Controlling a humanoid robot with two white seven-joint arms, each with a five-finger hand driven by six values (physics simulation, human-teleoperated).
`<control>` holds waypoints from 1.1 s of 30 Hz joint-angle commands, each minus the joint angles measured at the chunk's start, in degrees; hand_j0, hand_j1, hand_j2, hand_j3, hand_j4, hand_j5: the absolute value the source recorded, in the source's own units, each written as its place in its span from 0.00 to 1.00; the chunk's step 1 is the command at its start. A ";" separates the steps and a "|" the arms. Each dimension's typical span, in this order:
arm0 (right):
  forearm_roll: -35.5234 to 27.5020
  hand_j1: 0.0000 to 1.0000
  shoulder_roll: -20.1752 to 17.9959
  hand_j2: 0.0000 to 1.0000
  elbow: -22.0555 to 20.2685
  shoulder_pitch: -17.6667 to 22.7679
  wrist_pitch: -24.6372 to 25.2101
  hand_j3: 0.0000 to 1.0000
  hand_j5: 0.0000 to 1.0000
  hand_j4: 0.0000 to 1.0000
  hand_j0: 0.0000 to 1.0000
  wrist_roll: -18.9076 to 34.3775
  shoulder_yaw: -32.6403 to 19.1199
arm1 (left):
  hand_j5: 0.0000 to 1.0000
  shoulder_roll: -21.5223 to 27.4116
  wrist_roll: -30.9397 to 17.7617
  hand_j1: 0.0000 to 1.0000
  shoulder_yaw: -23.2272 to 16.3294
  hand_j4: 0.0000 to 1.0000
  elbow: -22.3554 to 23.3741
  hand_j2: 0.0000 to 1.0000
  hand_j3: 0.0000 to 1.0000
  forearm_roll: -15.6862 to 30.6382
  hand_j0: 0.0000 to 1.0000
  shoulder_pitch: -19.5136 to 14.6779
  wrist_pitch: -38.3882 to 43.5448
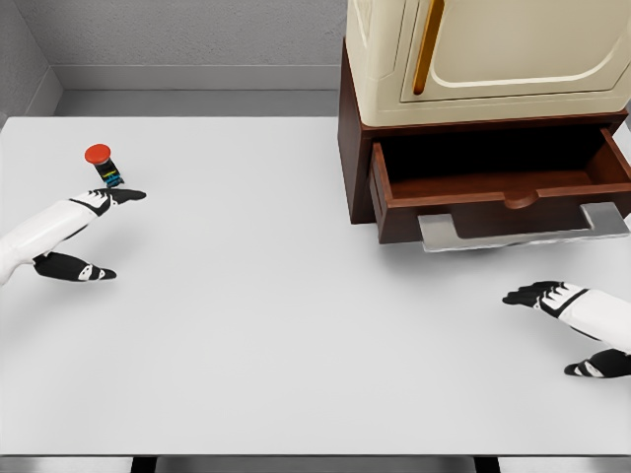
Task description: Put the switch into the drawer with left arm, and close the drawer with right arm
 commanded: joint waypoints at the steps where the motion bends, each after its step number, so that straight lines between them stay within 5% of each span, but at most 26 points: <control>1: -0.41 1.00 -0.07 1.00 -0.03 -0.09 0.15 1.00 1.00 1.00 1.00 -0.02 0.14 | 1.00 0.10 0.02 1.00 0.10 1.00 -0.03 1.00 1.00 0.45 1.00 0.00 0.11; 22: -0.76 0.96 -1.74 0.96 -0.03 2.63 0.15 0.96 0.96 0.96 0.96 -0.02 -7.42 | 1.00 -0.16 0.55 1.00 2.29 1.00 2.08 1.00 1.00 1.15 1.00 -0.61 0.11; 27: -1.29 0.95 -1.91 0.95 -0.03 3.87 0.15 0.95 0.95 0.95 0.95 -0.02 -8.12 | 1.00 0.28 0.55 1.00 2.91 1.00 2.52 1.00 1.00 11.26 1.00 -1.05 0.11; 29: -1.29 0.72 -4.90 0.72 -0.03 5.01 0.15 0.72 0.72 0.72 0.72 -0.02 -8.30 | 1.00 -0.25 0.55 1.00 2.91 1.00 2.61 1.00 1.00 14.77 1.00 -2.11 0.11; 33: -3.57 0.58 -5.17 0.58 -0.03 5.10 0.15 0.58 0.58 0.58 0.58 -0.02 -9.09 | 1.00 0.10 0.55 1.00 2.83 1.00 2.96 1.00 1.00 20.84 1.00 -2.72 0.11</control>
